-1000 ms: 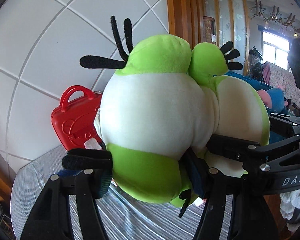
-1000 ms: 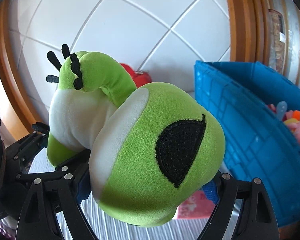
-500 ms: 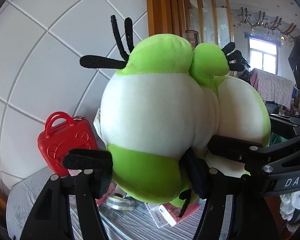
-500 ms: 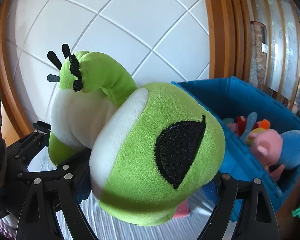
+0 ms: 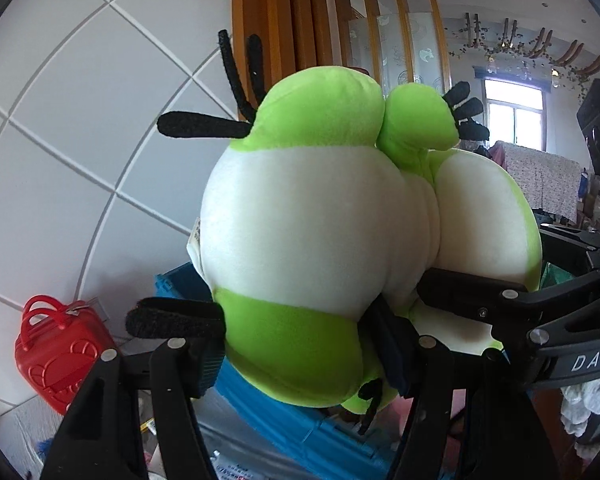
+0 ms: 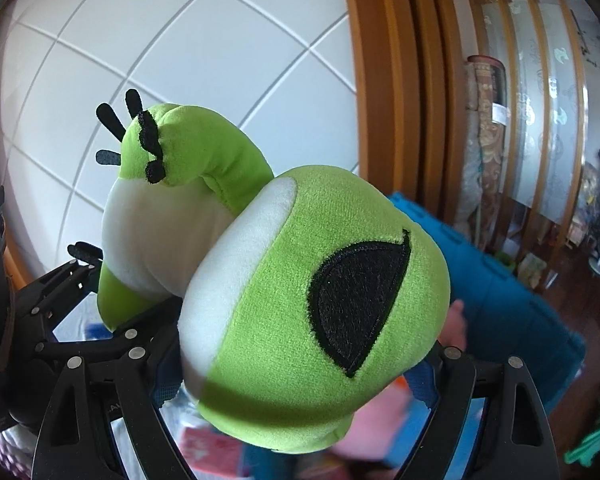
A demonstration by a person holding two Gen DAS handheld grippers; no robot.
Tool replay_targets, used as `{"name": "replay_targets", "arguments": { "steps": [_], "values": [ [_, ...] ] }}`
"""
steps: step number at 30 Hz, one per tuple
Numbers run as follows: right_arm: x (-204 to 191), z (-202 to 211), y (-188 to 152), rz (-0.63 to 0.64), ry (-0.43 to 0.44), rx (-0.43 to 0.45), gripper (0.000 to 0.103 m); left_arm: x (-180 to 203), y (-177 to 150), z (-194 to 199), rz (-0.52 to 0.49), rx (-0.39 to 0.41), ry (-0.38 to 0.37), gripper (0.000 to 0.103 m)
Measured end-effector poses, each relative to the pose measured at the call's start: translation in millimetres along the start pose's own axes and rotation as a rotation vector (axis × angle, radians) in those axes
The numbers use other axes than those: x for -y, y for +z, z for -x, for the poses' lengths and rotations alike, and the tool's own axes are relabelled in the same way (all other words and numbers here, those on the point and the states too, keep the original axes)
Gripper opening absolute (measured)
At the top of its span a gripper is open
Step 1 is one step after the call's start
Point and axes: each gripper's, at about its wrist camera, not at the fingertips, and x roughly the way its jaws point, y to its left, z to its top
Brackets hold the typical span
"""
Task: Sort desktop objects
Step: 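Lift the frog plush with both tools and carry it over the crate, then lower the frog plush into the crate and open both tools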
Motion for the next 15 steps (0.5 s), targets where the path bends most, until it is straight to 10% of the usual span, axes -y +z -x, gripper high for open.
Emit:
{"name": "replay_targets", "arguments": {
  "steps": [15],
  "values": [
    [118.9, -49.1, 14.8, -0.071, 0.010, -0.067, 0.089, 68.3, 29.6, -107.8, -0.022, -0.110, 0.005, 0.065]
  ]
}}
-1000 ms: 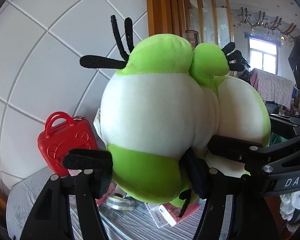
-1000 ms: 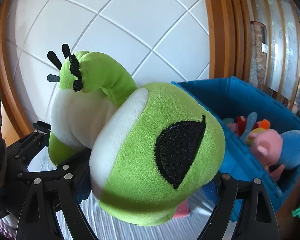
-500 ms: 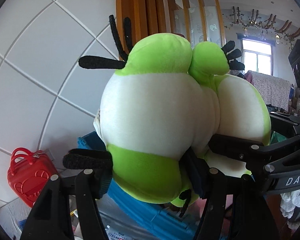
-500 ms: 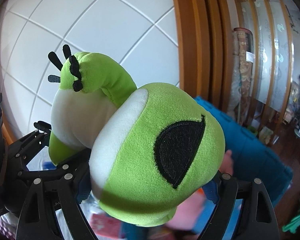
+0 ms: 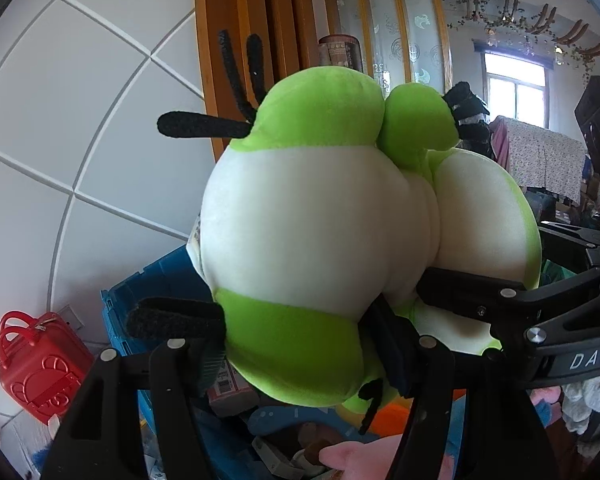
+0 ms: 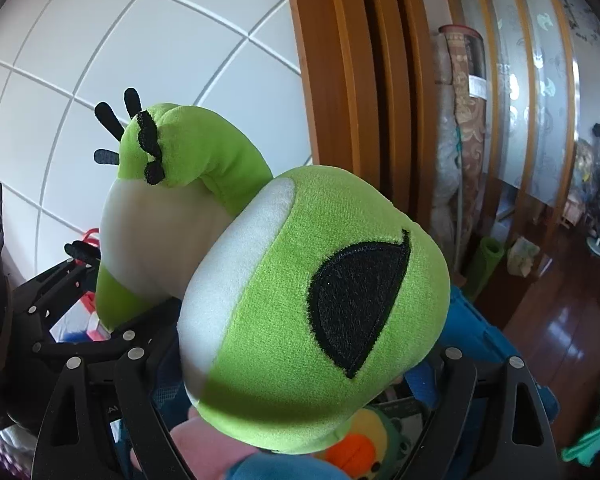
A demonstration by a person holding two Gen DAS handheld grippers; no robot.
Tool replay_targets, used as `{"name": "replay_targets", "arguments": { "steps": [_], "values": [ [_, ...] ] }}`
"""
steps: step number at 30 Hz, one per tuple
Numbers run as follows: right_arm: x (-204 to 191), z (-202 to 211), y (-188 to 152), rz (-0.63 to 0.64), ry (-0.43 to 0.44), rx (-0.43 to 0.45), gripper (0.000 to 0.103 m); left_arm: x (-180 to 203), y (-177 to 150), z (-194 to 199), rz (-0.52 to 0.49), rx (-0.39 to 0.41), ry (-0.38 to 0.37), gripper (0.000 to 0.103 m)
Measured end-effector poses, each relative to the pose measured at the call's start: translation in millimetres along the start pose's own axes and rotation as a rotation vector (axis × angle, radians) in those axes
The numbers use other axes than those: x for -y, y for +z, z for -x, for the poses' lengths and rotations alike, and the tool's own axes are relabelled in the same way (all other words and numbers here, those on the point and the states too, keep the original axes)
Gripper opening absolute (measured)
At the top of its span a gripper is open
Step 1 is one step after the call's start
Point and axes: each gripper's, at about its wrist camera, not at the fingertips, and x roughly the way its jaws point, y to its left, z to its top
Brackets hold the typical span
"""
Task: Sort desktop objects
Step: 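Lower the frog plush into the crate and open both tools, then move both tools back to the table toward the pink tissue pack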
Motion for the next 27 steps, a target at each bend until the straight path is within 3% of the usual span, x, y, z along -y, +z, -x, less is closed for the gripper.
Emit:
{"name": "replay_targets", "arguments": {
  "steps": [14, 18, 27],
  "values": [
    [14.3, -23.2, -8.2, -0.079, 0.007, -0.071, 0.101, 5.4, -3.6, -16.0, 0.034, -0.079, 0.050, 0.079],
    [9.7, -11.2, -7.5, -0.073, 0.000, -0.044, 0.103, -1.3, -4.9, -5.9, 0.043, -0.069, 0.058, 0.080],
    [-32.1, 21.0, -9.0, 0.002, -0.008, -0.008, 0.103, -50.9, -34.1, 62.4, 0.088, -0.022, 0.129, 0.082]
  ]
}}
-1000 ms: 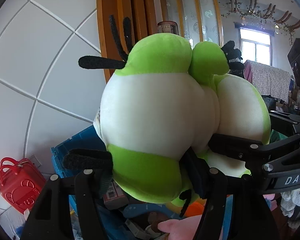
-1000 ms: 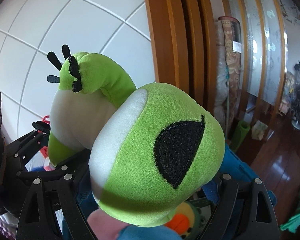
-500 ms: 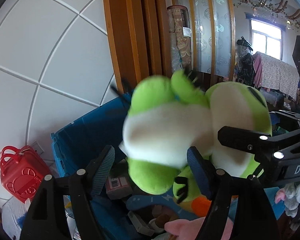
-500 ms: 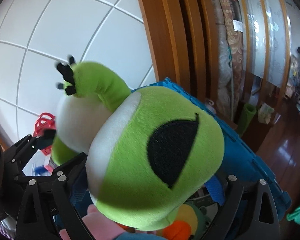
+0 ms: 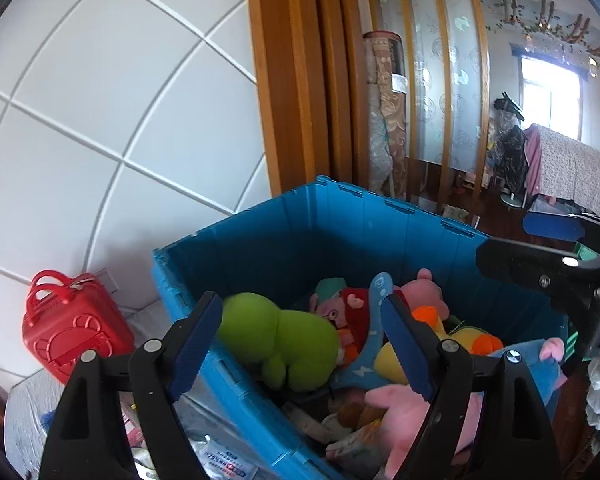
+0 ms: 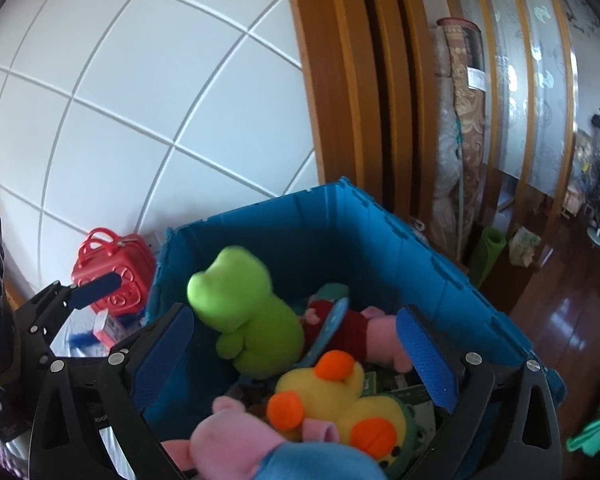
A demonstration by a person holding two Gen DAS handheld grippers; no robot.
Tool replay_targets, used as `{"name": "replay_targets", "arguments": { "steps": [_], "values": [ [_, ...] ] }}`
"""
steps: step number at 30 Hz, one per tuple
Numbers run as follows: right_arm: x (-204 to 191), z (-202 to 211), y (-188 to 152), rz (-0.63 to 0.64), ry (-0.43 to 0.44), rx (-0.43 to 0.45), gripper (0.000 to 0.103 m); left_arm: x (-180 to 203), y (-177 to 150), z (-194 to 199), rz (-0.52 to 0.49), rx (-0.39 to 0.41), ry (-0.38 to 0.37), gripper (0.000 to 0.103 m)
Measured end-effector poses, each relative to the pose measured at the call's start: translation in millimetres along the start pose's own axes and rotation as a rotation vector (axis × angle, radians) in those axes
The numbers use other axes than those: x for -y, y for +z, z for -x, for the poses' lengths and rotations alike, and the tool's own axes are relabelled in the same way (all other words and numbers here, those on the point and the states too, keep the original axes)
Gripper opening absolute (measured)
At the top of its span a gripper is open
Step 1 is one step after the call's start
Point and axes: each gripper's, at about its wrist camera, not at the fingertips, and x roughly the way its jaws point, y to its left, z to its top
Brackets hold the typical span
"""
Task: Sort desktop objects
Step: 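Move both tools back to the table toward the pink tissue pack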
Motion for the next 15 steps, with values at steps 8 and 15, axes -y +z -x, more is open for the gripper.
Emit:
{"name": "replay_targets", "arguments": {
  "steps": [8, 15],
  "values": [
    [-88.1, 31.6, -14.9, 0.082, 0.018, 0.025, 0.103, -71.0, -38.6, 61.5, 0.068, 0.023, 0.065, 0.082],
    [-192.9, 40.2, -55.8, 0.133, -0.018, 0.012, 0.103, -152.1, -98.3, 119.2, 0.109, 0.008, 0.104, 0.083]
  ]
}}
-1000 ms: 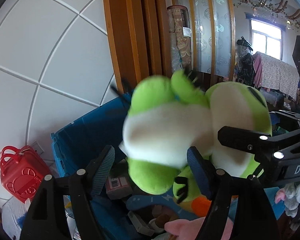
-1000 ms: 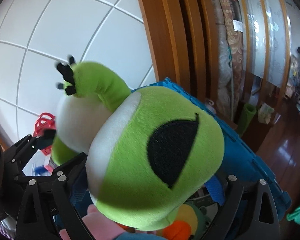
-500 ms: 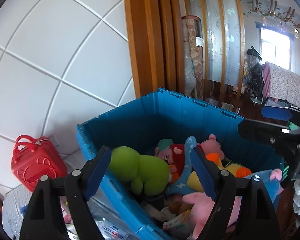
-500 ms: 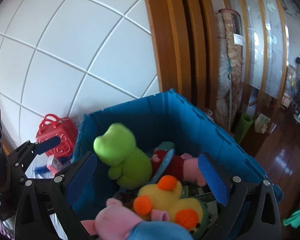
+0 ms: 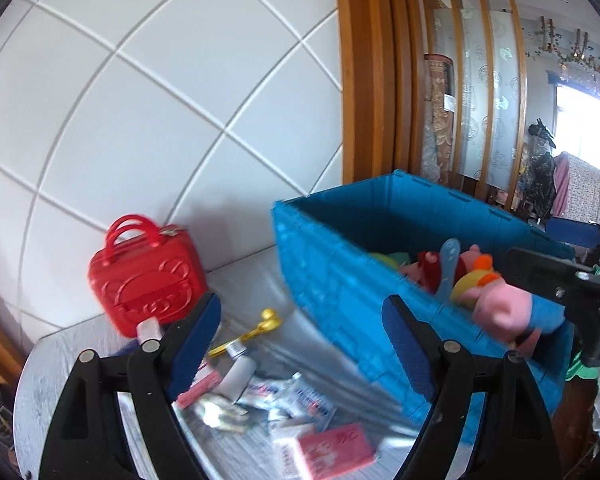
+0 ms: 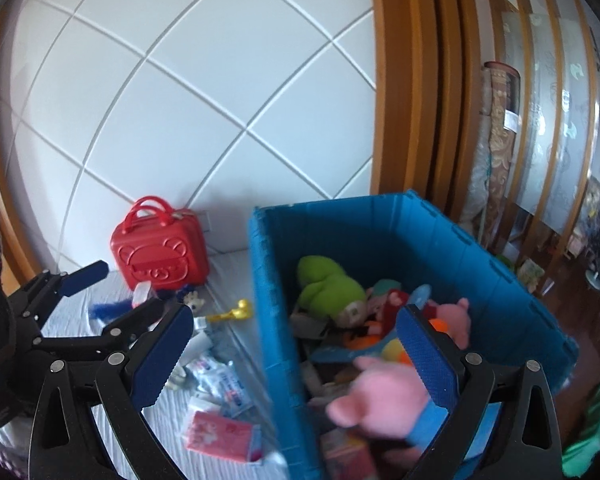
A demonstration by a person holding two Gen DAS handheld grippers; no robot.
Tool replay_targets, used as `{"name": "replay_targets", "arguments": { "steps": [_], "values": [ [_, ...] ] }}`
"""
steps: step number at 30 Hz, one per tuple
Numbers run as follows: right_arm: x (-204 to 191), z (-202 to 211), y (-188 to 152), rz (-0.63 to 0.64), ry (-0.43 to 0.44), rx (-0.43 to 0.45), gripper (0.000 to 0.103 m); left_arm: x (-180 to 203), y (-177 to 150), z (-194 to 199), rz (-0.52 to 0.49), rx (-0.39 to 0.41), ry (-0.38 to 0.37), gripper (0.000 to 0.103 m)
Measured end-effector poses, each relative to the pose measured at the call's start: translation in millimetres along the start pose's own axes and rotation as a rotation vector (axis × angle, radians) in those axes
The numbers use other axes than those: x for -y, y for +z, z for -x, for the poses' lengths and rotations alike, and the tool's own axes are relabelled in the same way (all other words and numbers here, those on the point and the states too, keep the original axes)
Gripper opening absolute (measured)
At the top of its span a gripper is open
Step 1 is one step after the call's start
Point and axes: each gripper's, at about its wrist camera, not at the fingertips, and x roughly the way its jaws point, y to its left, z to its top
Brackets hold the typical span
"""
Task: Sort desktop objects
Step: 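Move both tools back to the table toward the pink tissue pack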
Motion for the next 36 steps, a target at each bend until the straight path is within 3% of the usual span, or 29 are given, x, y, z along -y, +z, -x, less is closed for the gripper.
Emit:
{"name": "replay_targets", "arguments": {
  "steps": [7, 14, 23, 36],
  "values": [
    [-96.4, -6.7, -35.5, 0.019, 0.032, -0.063, 0.103, -80.5, -54.1, 25.8, 0.030, -0.074, 0.058, 0.090],
    [-138.3, -38.2, -65.9, 0.036, 0.068, -0.159, 0.103, -123.6, -97.6, 13.2, 0.078, -0.153, 0.083, 0.091],
    [-126.2, -114.5, -124.7, -0.014, 0.106, -0.328, 0.103, -136.4, -152.1, -41.5, 0.126, -0.297, 0.117, 0.091],
    [-88.5, -179.3, -217.0, -0.116, 0.095, -0.549, 0.103, -115.6, -248.5, -106.0, 0.182, -0.520, 0.042, 0.091]
  ]
}}
